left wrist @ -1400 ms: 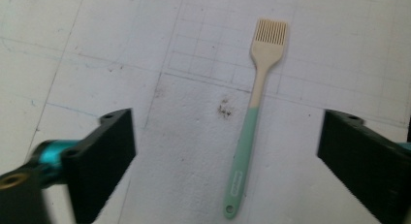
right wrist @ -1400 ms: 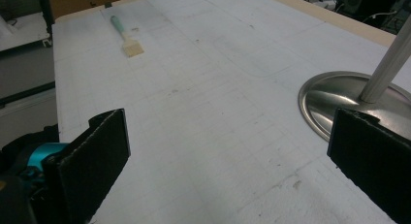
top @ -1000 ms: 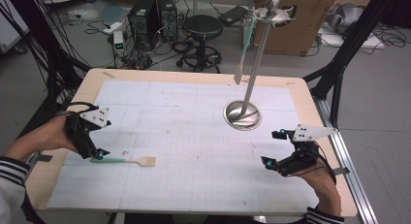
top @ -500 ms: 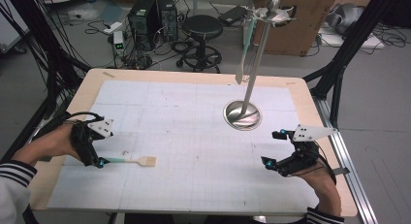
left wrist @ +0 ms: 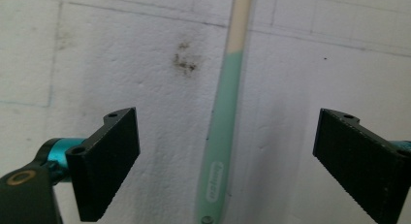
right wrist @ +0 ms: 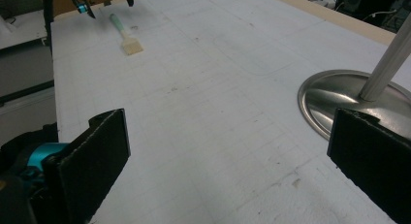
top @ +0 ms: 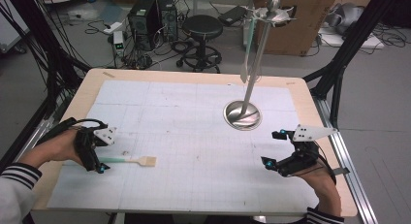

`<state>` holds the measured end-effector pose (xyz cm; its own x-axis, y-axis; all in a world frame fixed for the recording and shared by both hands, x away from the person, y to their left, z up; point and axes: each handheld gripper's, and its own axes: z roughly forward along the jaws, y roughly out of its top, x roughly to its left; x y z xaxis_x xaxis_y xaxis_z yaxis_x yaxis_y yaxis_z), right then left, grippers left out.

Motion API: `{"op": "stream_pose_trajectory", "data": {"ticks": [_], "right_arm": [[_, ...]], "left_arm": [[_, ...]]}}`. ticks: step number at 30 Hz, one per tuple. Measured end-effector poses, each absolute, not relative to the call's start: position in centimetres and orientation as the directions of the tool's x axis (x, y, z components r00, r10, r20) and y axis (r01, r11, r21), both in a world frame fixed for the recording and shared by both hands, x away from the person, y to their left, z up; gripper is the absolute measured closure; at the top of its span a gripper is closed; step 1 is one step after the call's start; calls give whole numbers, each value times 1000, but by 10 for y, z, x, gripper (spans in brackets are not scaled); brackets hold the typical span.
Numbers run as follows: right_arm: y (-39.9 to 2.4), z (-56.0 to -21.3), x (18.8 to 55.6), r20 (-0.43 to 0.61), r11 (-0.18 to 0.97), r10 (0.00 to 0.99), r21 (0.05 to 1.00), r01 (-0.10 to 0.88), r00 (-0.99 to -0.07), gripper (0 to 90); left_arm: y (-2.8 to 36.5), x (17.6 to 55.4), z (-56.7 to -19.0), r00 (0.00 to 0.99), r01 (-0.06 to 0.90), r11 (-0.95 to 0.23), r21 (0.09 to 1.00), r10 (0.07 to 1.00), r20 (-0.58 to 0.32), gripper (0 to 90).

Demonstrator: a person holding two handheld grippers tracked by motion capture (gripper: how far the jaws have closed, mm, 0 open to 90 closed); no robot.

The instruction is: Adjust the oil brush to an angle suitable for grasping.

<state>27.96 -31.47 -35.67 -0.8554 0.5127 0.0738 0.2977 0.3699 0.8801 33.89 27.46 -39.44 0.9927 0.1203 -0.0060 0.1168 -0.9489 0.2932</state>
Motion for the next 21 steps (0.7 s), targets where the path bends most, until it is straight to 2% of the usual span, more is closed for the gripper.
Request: {"op": "stream_pose_trajectory", "data": {"ticks": [10,16,19,21], "right_arm": [[-315,-357,280,79,368,514,879,302,-854,1],[-315,-358,280,78,372,512,877,303,-855,1],[-314,-358,280,81,373,511,877,305,-856,0],[-315,-358,281,78,372,512,877,303,-855,0]], "left_arm": [[270,339,-401,991,128,-962,242,118,-56,264],[269,340,-403,992,128,-969,211,120,-50,370],[269,340,-404,990,137,-970,202,131,-44,470],[269,340,-405,990,139,-970,198,132,-47,479]]}}
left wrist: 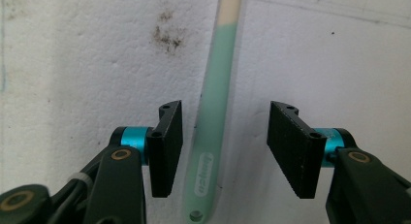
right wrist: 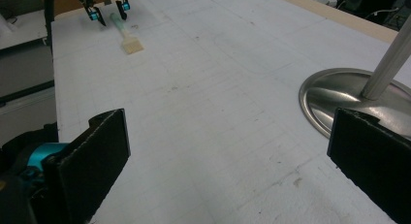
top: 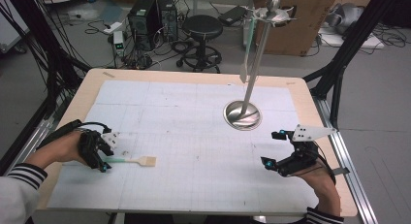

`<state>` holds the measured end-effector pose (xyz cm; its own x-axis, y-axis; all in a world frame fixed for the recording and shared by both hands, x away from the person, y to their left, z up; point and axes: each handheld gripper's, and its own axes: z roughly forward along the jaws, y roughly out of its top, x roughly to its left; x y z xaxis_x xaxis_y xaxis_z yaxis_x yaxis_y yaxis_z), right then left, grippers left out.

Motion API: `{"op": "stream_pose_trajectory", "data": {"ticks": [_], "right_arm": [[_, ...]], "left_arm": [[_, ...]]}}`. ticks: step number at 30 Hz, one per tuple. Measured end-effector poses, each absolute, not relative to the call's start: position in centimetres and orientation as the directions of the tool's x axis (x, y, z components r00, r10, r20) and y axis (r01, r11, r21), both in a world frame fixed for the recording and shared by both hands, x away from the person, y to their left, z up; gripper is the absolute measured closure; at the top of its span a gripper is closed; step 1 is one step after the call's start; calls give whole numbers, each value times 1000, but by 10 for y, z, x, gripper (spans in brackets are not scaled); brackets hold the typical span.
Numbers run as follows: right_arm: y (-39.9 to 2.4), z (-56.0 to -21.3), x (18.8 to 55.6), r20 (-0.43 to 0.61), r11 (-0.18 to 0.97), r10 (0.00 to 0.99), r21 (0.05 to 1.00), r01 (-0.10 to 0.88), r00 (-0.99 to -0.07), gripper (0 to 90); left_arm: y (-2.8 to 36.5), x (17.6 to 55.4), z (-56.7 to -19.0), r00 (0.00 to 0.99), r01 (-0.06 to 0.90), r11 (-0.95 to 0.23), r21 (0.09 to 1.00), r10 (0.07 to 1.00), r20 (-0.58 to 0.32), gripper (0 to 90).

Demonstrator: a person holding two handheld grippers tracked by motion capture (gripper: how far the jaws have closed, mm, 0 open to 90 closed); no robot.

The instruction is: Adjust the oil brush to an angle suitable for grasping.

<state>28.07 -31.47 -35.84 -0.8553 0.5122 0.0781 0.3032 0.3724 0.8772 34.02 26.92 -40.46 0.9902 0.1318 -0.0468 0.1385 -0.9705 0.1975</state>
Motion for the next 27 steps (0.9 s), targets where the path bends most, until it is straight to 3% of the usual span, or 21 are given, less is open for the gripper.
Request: {"op": "stream_pose_trajectory", "data": {"ticks": [17,27], "right_arm": [[-315,-360,282,81,373,512,876,307,-855,0],[-314,-360,281,86,372,513,875,311,-854,0]], "left_arm": [[267,339,-405,989,147,-975,165,146,-17,699],[263,337,-405,989,149,-979,137,149,-11,743]]}}
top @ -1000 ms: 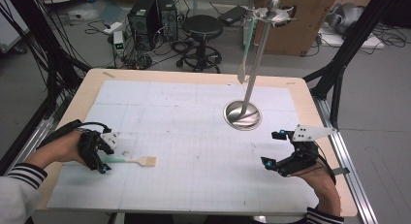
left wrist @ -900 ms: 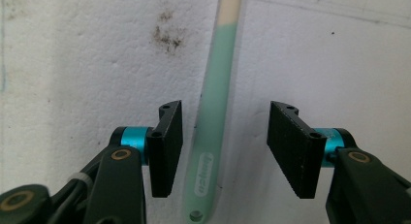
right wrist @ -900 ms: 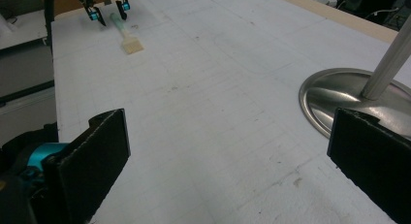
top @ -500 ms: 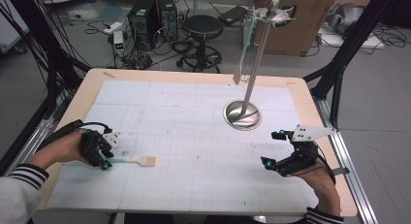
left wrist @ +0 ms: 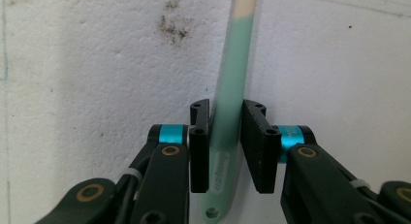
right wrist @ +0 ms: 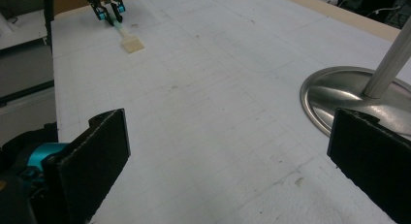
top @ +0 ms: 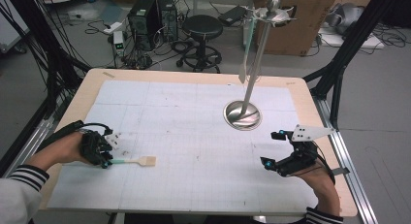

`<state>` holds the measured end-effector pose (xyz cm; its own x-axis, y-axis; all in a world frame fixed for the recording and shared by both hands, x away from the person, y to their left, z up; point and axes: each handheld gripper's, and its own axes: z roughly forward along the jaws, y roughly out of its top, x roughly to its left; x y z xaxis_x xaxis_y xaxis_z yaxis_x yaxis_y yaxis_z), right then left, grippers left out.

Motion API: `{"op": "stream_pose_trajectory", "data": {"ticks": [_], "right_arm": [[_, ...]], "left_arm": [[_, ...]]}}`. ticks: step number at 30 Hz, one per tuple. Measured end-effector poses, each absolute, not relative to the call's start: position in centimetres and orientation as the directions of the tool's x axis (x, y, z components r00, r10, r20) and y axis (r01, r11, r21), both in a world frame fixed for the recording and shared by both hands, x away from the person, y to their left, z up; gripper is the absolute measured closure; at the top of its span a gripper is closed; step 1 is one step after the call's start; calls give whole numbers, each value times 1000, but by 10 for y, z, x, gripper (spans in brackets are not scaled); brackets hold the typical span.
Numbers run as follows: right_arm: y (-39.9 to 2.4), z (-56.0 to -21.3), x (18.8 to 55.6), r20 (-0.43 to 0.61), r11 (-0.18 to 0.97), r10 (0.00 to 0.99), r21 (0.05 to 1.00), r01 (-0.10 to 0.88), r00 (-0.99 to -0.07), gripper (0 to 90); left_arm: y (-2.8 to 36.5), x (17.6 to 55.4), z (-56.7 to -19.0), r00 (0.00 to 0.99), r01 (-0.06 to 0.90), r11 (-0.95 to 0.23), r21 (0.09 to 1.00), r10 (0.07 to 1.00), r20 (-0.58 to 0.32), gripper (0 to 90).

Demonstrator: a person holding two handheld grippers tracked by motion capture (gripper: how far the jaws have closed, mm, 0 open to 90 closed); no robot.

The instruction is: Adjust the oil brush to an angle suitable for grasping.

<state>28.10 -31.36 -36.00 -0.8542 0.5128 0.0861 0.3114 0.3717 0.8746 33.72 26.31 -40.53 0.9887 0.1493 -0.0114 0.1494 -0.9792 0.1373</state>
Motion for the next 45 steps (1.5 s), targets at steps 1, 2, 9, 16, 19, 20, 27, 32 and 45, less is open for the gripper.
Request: {"op": "stream_pose_trajectory", "data": {"ticks": [1,2,9,16,19,20,27,32,45], "right_arm": [[-313,-360,281,85,373,512,874,311,-855,1],[-313,-360,281,85,373,511,875,310,-855,1],[-313,-360,281,85,373,511,875,310,-855,0],[-314,-359,281,85,370,511,876,308,-856,1],[-315,-359,281,83,366,512,879,305,-855,0],[-315,-359,281,83,366,512,879,304,-855,1],[-314,-358,281,80,368,508,880,300,-858,1],[-315,-358,281,82,364,509,882,300,-857,1],[-316,-357,280,81,362,507,884,296,-858,0]], "left_arm": [[262,336,-406,989,147,-979,141,148,-9,750],[262,336,-405,989,148,-980,131,148,-11,765],[260,336,-406,991,137,-982,128,137,-6,778],[261,333,-398,989,146,-974,171,146,-10,780],[262,331,-388,987,157,-963,218,157,-17,780],[263,330,-384,988,155,-960,233,155,-18,781],[262,326,-351,981,183,-915,358,194,-5,780],[255,322,-324,978,187,-888,421,208,5,780],[231,318,-273,982,147,-834,532,188,23,780]]}}
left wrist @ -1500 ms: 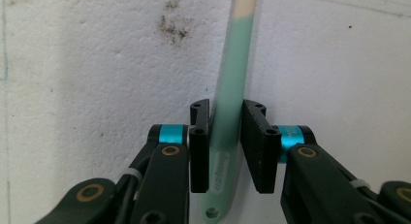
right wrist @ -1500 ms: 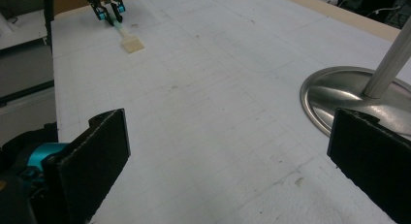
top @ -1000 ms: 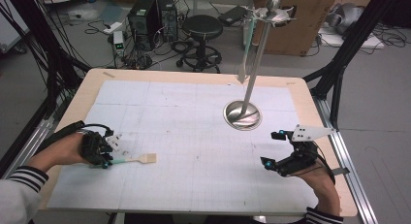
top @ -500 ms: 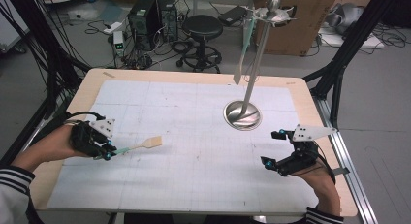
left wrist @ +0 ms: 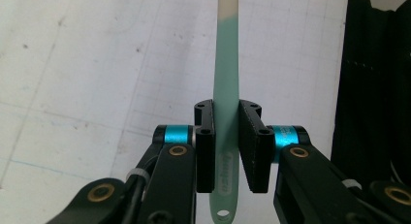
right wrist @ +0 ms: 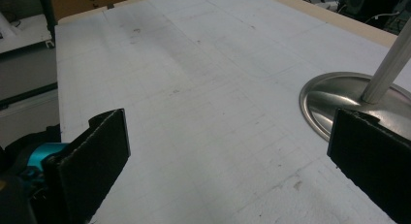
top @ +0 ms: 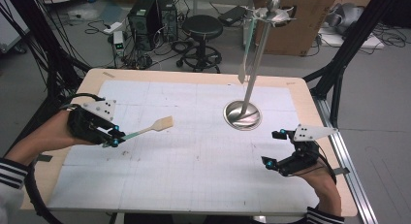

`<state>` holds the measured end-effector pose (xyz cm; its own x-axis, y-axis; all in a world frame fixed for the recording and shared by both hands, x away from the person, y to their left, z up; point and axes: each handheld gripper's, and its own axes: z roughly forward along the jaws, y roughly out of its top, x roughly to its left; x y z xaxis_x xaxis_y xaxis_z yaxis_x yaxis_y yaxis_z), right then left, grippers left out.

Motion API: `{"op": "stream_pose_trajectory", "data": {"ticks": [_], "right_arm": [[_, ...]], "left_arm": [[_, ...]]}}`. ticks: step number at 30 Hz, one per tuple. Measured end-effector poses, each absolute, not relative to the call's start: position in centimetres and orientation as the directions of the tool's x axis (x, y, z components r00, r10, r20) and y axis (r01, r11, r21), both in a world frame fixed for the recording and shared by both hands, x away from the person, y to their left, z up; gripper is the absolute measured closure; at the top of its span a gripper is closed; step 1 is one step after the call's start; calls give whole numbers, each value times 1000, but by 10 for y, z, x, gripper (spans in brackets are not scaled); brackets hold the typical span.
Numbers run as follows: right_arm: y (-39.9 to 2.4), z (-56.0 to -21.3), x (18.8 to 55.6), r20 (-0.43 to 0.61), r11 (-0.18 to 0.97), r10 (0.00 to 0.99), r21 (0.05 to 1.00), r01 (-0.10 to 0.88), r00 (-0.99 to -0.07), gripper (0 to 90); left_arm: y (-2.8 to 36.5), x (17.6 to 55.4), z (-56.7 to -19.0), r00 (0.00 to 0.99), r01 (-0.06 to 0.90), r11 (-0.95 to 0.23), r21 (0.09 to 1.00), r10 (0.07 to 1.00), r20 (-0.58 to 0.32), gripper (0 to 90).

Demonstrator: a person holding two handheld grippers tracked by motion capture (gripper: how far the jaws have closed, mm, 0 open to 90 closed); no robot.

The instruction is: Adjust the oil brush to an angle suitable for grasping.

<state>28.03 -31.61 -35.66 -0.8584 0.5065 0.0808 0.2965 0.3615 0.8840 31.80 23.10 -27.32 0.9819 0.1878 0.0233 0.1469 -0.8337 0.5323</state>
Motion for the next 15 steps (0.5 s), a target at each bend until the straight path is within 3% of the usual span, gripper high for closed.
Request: {"op": "stream_pose_trajectory", "data": {"ticks": [15], "right_arm": [[-317,-355,279,80,361,502,885,293,-861,0]], "left_arm": [[195,313,-250,989,93,-790,606,143,35,781]]}}
